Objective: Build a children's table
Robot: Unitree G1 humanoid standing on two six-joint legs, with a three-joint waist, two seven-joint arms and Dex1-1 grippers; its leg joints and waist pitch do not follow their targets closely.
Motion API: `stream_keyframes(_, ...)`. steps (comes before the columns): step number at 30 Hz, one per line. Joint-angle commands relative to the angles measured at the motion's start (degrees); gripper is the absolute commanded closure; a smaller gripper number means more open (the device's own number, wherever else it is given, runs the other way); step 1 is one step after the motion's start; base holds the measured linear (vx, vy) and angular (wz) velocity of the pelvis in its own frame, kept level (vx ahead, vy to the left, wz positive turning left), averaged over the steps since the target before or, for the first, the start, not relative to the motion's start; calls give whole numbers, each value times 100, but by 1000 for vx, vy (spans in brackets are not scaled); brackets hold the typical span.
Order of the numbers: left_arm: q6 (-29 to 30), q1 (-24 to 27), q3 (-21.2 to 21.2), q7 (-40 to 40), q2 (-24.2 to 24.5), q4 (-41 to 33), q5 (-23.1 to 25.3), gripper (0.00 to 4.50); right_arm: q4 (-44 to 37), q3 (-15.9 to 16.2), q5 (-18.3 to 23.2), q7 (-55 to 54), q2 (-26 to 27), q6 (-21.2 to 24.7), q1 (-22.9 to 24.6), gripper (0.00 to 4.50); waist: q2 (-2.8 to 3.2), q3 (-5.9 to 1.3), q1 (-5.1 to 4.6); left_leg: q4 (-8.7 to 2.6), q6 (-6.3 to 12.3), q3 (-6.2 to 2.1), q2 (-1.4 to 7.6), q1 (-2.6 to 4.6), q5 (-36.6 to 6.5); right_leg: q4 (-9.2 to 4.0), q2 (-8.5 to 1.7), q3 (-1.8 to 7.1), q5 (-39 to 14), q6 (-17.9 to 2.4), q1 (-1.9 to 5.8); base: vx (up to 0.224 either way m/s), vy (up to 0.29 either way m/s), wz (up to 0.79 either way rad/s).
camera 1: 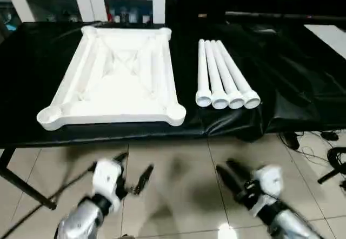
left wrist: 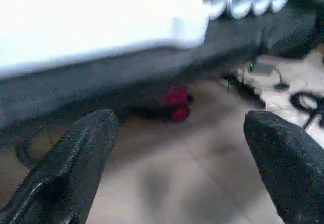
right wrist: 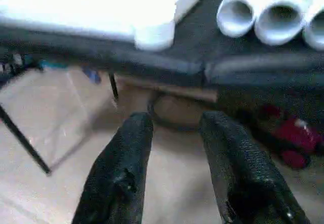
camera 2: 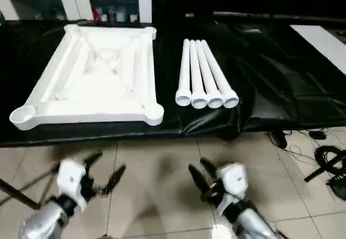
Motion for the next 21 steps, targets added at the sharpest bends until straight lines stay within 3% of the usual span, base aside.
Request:
stream_keyframes(1,567,-389,249,364,-29,-747,-119,0,-815,-461,490,-352,14,599,-313,233,22,-197,-15,-360,316,-103,231,-6,-1131,-508,-467,353,-10,-489,113,0,0,0)
stream_keyframes(2,672,-753,389,654,-122,-723,-16,0,-844,-605,574,-575,77,775,-620,222,3,-191,-23,-353,312,-92,217,-6,-1062,-499,-454,346,102,-494,104,0,0,0)
stream_keyframes(4,732,-1004,480,850,-187,-681,56,0,-839,-695,633,-726,119,888,-831,213,17,-207,-37,-311,215,-74,162,12,-872,-494,-444,341,132,-469,103,0,0,0)
stream_keyframes(5,760,-1044,492,888,-196,-668,77,0,-827,-705,617,-754,121,915,-864,201,22,-210,-32,-306,210,-80,165,2,-783,-485,-451,341,247,-454,114,0,0,0)
stream_keyframes(6,1067,-1441,603,1253,-270,-507,280,0,-672,-765,442,-984,127,1142,-1187,190,1,-210,-48,-310,184,-88,157,-27,-612,-449,-418,330,546,-394,139,0,0,0)
stream_keyframes(7,1274,-1677,660,1453,-300,-380,390,0,-551,-771,322,-1064,118,1237,-1375,180,-100,-241,-38,-272,195,-75,117,-16,-481,-417,-408,327,709,-339,159,0,0,0)
stream_keyframes(8,1259,-2288,737,1630,-271,136,446,0,-98,-747,-9,-1245,140,1312,-1917,180,-142,-261,-54,-262,190,-67,101,-4,-414,-419,-396,332,765,-317,160,0,0,0)
stream_keyframes(9,1188,-2498,710,1691,-246,304,576,0,76,-766,-32,-1296,152,1303,-2110,173,-84,-315,-47,-230,131,-79,60,24,-200,-378,-396,346,948,-369,161,0,0,0)
stream_keyframes(10,1188,-2498,710,1691,-246,304,576,0,76,-766,-32,-1296,152,1303,-2110,173,-74,-320,-39,-226,119,-87,75,16,-132,-366,-403,349,1096,-388,157,0,0,0)
stream_keyframes(11,1297,-2570,622,1625,-151,252,682,0,147,-702,-46,-1402,200,1409,-2327,150,-60,-346,-20,-209,113,-102,126,-1,85,-303,-409,342,1626,-420,179,0,0,0)
stream_keyframes(12,1297,-2570,622,1625,-151,252,682,0,147,-702,-46,-1402,200,1409,-2327,142,-37,-341,-63,-196,113,-96,112,-17,192,-277,-376,335,2099,-451,180,0,0,0)
stream_keyframes(13,1353,-2543,576,1628,-160,129,713,0,168,-702,-9,-1468,208,1526,-2436,142,46,-355,-50,-185,82,-103,107,-19,233,-243,-379,333,2283,-464,183,0,0,0)
stream_keyframes(16,1397,-2512,407,1816,-284,-66,948,0,220,-813,117,-1791,269,1857,-2705,142,39,-409,-65,-132,33,-90,95,-24,378,-195,-357,338,2935,-543,217,0,0,0)
stream_keyframes(17,1512,-2589,409,1856,-413,-75,851,0,275,-750,22,-1848,242,1947,-2799,142,24,-397,-48,-126,36,-73,106,-12,301,-204,-364,342,2945,-566,190,0,0,0)
stream_keyframes(18,1614,-2675,360,1809,-456,-37,783,0,361,-717,-102,-1903,262,1991,-2879,142,61,-378,-37,-144,1,-71,108,-15,101,-215,-378,343,2670,-602,179,0,0,0)
stream_keyframes(19,1614,-2675,360,1809,-456,-37,783,0,361,-717,-102,-1903,262,1991,-2879,142,54,-362,-37,-152,-14,-59,111,-10,-28,-250,-383,347,2454,-597,163,0,0,0)
stream_keyframes(21,1640,-2796,193,1766,-253,90,1078,0,446,-542,-356,-1888,321,2071,-3023,142,61,-338,-38,-200,-107,-82,119,-21,-452,-311,-419,341,1540,-566,178,0,0,0)
